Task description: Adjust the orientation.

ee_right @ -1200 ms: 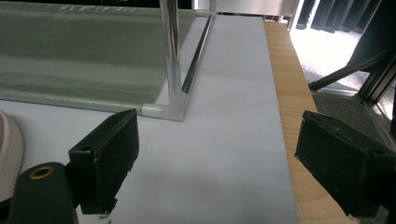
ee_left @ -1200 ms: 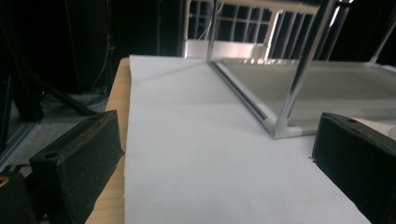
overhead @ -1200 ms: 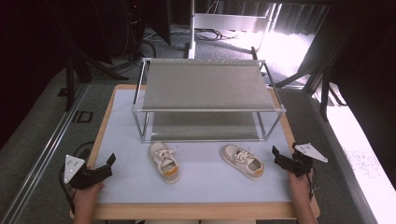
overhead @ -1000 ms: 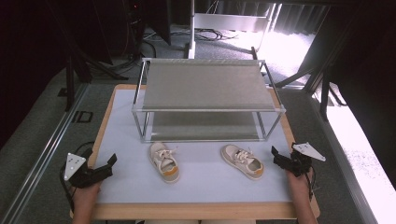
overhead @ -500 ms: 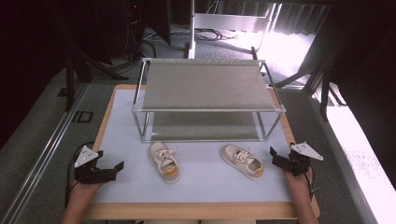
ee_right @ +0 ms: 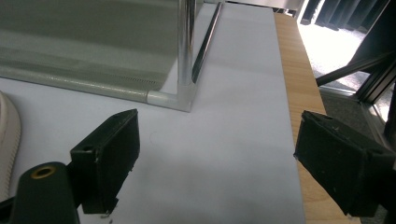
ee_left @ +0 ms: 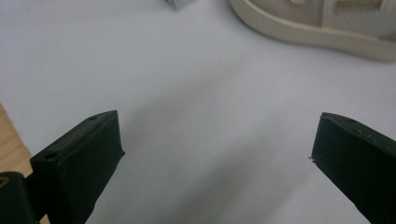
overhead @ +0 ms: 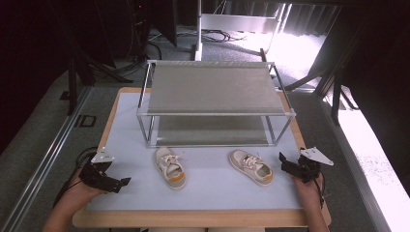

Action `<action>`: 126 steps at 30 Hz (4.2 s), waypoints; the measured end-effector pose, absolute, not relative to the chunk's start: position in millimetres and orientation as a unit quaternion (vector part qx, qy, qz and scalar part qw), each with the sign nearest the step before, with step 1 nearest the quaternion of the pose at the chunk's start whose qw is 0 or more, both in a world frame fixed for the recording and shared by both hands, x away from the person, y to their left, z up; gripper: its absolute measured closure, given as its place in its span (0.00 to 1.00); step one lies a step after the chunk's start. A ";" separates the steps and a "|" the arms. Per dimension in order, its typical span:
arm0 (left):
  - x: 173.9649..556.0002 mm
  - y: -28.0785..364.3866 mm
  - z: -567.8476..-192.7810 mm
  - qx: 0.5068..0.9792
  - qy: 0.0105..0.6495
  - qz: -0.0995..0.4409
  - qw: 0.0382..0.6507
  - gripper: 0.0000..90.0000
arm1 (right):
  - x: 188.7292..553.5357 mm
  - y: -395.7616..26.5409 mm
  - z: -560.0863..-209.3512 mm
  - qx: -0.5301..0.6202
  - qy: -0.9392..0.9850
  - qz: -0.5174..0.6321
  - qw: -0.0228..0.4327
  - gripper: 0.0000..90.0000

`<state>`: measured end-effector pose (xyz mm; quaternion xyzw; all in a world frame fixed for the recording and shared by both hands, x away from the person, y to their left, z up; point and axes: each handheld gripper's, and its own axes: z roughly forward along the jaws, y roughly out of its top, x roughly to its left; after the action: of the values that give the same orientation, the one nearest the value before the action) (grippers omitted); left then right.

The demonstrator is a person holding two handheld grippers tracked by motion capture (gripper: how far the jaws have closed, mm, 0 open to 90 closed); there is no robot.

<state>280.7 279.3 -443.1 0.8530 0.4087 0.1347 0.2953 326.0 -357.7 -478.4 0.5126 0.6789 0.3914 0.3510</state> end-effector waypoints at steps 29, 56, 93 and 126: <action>293.5 215.2 -409.2 0.945 0.308 0.009 0.110 0.05 | 327.8 -354.7 -479.0 0.507 0.691 0.377 0.350 0.16; 300.0 102.2 -370.5 0.976 0.179 -0.021 0.121 0.05 | 328.0 -354.7 -479.0 0.508 0.691 0.377 0.350 0.16; 322.6 50.6 -403.1 0.992 0.111 -0.041 0.048 0.85 | 327.4 -353.3 -479.1 0.501 0.695 0.375 0.353 0.18; 310.4 -11.8 -415.0 0.997 0.041 -0.046 0.044 0.42 | 326.6 -351.6 -479.2 0.492 0.701 0.374 0.355 0.18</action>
<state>310.4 -11.8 -415.0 0.9971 0.0414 -0.0456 0.0445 326.6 -351.6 -479.2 0.4922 0.7010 0.3742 0.3554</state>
